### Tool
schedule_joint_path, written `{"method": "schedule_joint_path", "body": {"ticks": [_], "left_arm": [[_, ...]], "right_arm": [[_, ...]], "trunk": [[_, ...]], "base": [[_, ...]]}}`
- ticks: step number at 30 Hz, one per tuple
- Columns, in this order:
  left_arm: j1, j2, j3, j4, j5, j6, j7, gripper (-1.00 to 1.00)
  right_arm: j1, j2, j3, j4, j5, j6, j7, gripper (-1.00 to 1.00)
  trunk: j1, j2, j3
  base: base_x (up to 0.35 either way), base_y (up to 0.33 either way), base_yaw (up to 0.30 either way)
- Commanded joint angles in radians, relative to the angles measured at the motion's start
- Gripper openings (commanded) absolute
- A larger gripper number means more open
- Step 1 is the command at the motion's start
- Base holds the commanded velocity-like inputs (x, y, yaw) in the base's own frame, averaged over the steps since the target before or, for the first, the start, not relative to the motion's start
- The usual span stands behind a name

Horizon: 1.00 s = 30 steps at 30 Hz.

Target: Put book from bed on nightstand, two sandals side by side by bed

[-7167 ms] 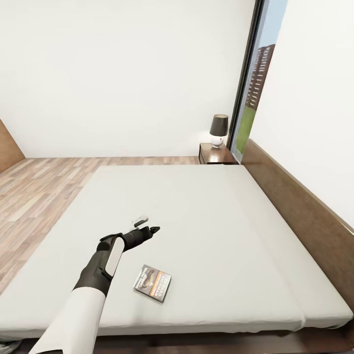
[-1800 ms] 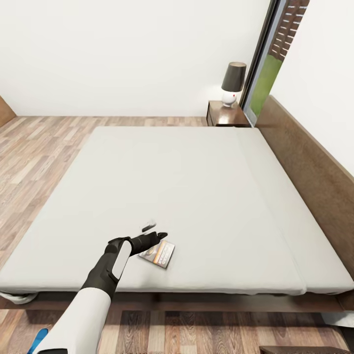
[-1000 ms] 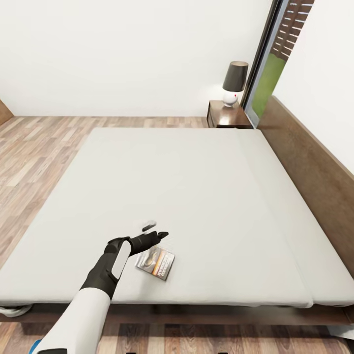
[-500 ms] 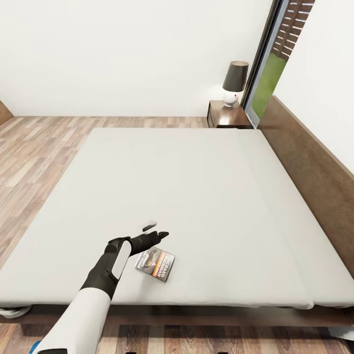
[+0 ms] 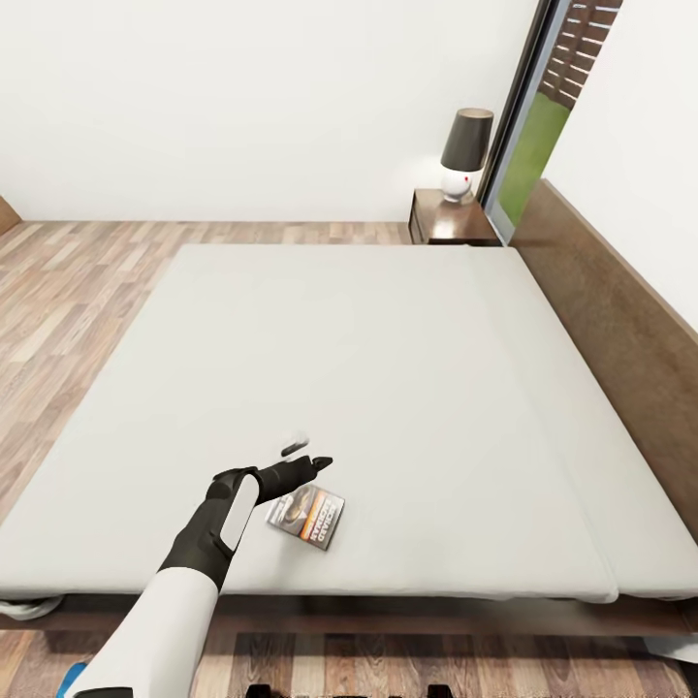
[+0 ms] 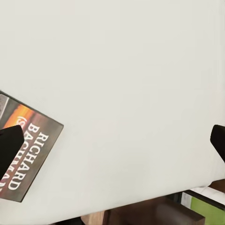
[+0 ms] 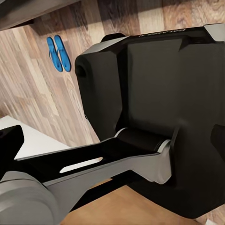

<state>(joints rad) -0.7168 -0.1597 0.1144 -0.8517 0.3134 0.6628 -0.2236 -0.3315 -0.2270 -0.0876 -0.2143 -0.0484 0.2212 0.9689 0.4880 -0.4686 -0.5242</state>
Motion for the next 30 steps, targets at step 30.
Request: {"method": "schedule_joint_path", "body": {"ticks": [30], "left_arm": [[-0.035,-0.015,-0.015,-0.07,0.001,0.067,0.002,1.0]], "right_arm": [[-0.001,0.0,-0.004,0.0,-0.004,0.01,0.003,1.0]], "trunk": [[0.0,-0.001,-0.049]], "base": [[0.0,0.0,0.0]]}}
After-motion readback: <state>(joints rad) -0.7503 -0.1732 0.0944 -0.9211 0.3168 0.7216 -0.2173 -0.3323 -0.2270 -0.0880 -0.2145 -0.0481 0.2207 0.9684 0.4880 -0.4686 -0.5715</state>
